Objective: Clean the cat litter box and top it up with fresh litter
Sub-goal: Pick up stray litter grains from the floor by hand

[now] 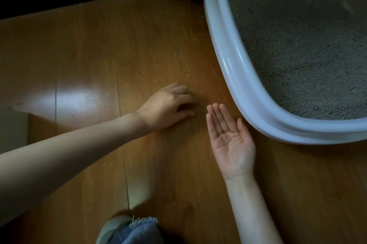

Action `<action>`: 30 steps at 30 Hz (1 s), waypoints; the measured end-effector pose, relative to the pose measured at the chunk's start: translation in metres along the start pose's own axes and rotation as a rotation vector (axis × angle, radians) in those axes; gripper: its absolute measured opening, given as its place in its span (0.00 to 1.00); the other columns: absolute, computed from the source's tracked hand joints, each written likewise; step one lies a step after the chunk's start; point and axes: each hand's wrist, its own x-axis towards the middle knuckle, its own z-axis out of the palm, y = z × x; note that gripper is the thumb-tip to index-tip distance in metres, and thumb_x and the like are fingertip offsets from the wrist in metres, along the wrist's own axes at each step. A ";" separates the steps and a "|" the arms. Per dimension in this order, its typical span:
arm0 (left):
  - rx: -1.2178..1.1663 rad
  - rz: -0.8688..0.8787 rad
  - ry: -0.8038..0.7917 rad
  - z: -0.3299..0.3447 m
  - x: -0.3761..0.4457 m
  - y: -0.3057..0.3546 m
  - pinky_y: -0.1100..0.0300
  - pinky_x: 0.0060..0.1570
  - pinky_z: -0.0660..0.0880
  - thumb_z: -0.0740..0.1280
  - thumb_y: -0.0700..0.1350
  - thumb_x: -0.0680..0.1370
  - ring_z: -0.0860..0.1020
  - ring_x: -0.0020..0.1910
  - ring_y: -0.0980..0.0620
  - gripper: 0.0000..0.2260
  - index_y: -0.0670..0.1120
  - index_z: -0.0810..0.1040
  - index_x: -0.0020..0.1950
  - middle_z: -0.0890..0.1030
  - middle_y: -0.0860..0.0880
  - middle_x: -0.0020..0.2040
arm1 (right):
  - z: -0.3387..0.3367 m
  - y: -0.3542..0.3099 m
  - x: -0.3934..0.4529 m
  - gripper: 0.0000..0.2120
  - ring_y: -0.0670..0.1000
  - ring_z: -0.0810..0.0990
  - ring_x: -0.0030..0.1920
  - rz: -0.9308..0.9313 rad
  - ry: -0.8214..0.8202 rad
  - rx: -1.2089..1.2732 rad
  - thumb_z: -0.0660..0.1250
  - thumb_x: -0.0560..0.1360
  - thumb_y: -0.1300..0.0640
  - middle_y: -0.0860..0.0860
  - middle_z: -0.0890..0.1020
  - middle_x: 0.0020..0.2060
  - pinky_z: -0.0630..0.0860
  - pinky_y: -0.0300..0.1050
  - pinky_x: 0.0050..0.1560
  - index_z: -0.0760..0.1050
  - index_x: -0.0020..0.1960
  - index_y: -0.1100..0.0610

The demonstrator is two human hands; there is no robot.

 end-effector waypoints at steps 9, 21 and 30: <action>0.190 0.119 0.052 0.005 0.014 0.008 0.54 0.36 0.74 0.61 0.43 0.79 0.76 0.39 0.45 0.10 0.40 0.80 0.45 0.78 0.44 0.42 | 0.003 0.002 0.004 0.24 0.62 0.78 0.61 0.016 0.008 -0.006 0.52 0.81 0.54 0.66 0.79 0.59 0.75 0.54 0.62 0.81 0.53 0.70; 0.020 0.037 0.115 -0.013 0.000 0.045 0.55 0.47 0.70 0.59 0.44 0.83 0.72 0.45 0.48 0.11 0.40 0.77 0.50 0.77 0.45 0.47 | 0.015 0.021 0.013 0.24 0.55 0.84 0.46 0.061 0.093 -0.022 0.53 0.81 0.53 0.61 0.84 0.44 0.79 0.48 0.56 0.84 0.44 0.65; -0.106 -0.067 0.281 -0.007 -0.018 0.028 0.50 0.42 0.76 0.67 0.38 0.79 0.77 0.44 0.46 0.06 0.39 0.82 0.54 0.79 0.44 0.46 | 0.017 0.026 0.015 0.24 0.59 0.82 0.55 0.097 0.028 -0.041 0.53 0.80 0.54 0.65 0.82 0.53 0.78 0.51 0.58 0.82 0.52 0.69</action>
